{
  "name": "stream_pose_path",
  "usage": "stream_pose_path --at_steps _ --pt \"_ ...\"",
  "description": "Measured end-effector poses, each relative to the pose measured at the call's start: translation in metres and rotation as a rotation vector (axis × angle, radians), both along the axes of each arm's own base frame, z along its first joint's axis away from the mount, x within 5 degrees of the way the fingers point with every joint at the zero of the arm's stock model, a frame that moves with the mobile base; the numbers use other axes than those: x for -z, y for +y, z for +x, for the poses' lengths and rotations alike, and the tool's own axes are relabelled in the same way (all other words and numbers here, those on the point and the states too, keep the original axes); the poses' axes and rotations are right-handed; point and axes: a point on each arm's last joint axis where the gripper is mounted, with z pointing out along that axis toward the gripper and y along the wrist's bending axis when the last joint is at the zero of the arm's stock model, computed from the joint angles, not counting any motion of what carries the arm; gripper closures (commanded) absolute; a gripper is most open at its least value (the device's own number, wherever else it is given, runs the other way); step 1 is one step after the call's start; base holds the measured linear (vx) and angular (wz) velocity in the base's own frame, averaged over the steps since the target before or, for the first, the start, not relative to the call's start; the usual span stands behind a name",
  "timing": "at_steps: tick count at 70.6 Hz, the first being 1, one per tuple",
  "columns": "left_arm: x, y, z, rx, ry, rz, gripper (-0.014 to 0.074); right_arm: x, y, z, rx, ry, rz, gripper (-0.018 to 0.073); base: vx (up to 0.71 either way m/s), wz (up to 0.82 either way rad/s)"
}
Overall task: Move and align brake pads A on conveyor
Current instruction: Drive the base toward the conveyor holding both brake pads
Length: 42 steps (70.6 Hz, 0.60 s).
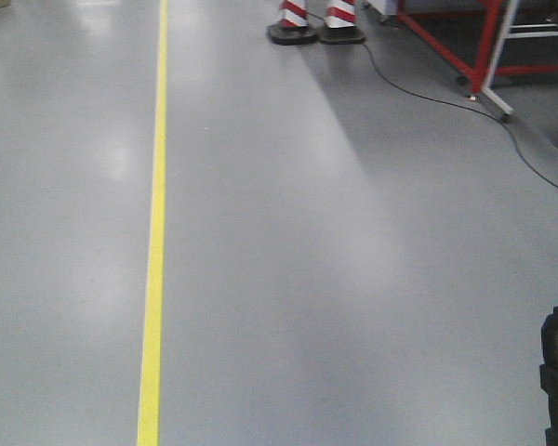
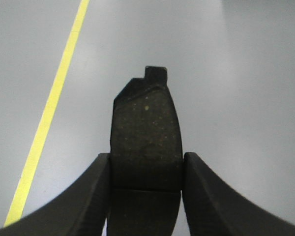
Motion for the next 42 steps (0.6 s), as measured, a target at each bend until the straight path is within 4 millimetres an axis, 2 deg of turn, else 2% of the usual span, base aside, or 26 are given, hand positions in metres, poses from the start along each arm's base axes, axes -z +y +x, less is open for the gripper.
stream_pose_path --at_steps 21,42 --pt "-0.0001 0.0000 -0.0001 0.000 -0.001 0.000 0.0451 0.0001 0.0000 -0.0001 0.000 0.002 -0.001 0.0468 0.24 0.31" --pt "-0.0003 0.0001 -0.0011 0.000 -0.005 0.000 0.0451 0.0002 0.0000 -0.0001 0.000 0.003 -0.001 0.0468 0.40 0.12"
